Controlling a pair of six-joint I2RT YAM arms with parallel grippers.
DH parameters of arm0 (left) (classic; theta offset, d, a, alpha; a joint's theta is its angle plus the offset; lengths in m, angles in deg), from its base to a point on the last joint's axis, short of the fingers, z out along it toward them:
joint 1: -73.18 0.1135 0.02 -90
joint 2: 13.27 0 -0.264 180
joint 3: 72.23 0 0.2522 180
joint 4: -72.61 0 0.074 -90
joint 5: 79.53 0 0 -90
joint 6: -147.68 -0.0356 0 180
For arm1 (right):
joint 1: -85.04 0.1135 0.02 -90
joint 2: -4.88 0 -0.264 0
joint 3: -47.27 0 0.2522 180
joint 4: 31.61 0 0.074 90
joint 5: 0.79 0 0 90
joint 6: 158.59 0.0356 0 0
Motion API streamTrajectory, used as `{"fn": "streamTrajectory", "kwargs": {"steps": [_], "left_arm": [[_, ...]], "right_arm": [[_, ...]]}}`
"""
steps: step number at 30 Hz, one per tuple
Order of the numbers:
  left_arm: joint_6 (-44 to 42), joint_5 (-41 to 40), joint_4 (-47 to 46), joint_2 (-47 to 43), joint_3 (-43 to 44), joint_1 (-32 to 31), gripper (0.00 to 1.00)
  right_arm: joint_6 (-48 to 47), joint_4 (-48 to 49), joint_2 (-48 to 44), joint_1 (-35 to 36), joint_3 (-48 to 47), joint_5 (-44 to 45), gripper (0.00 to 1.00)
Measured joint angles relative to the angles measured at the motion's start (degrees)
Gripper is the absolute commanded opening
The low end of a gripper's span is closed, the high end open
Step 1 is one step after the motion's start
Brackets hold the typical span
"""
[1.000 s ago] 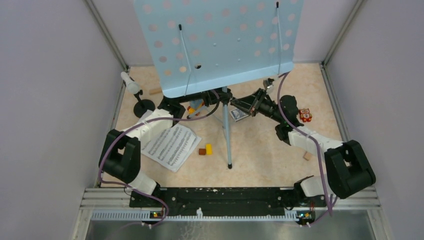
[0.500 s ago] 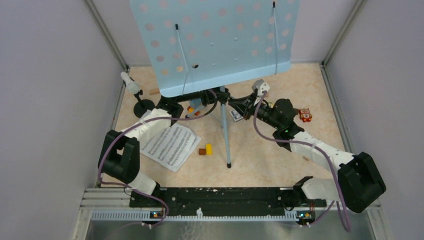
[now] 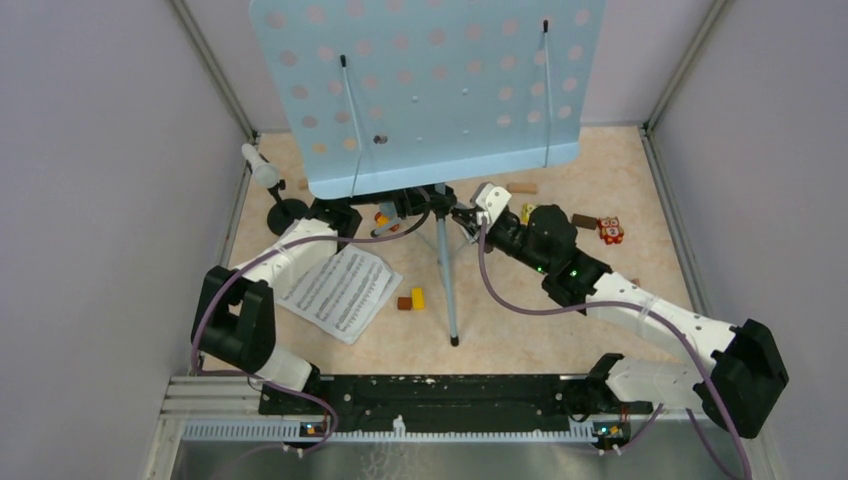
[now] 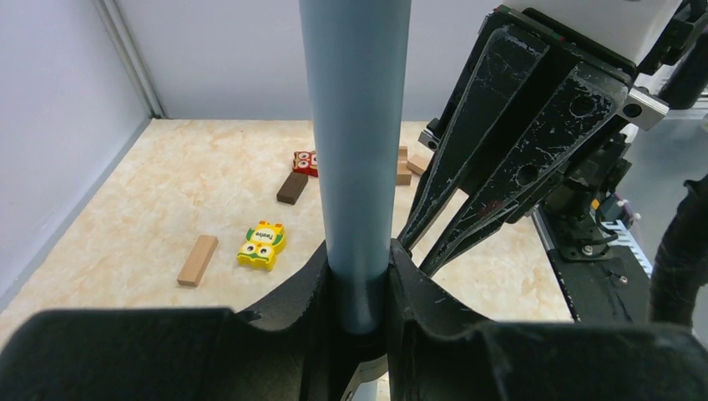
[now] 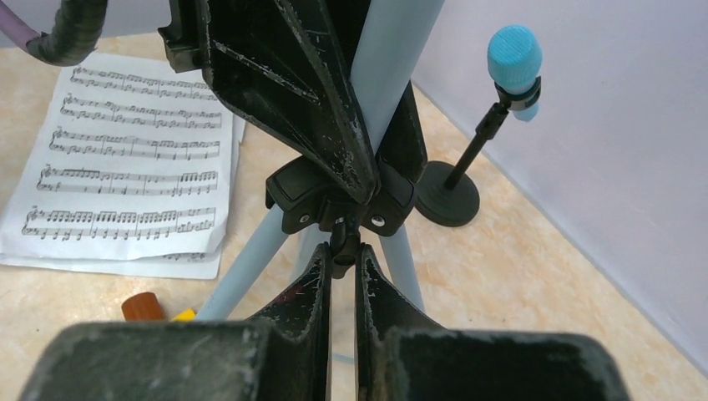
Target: Pack up the instrument practice props
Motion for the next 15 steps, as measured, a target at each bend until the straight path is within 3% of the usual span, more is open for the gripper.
{"fn": "streamTrajectory", "kwargs": {"steps": [15], "left_arm": [[0.04, 1.90, 0.26, -0.07, 0.00, -0.52, 0.00]], "right_arm": [[-1.38, 18.01, -2.38, 1.40, 10.56, 1.09, 0.00]]}}
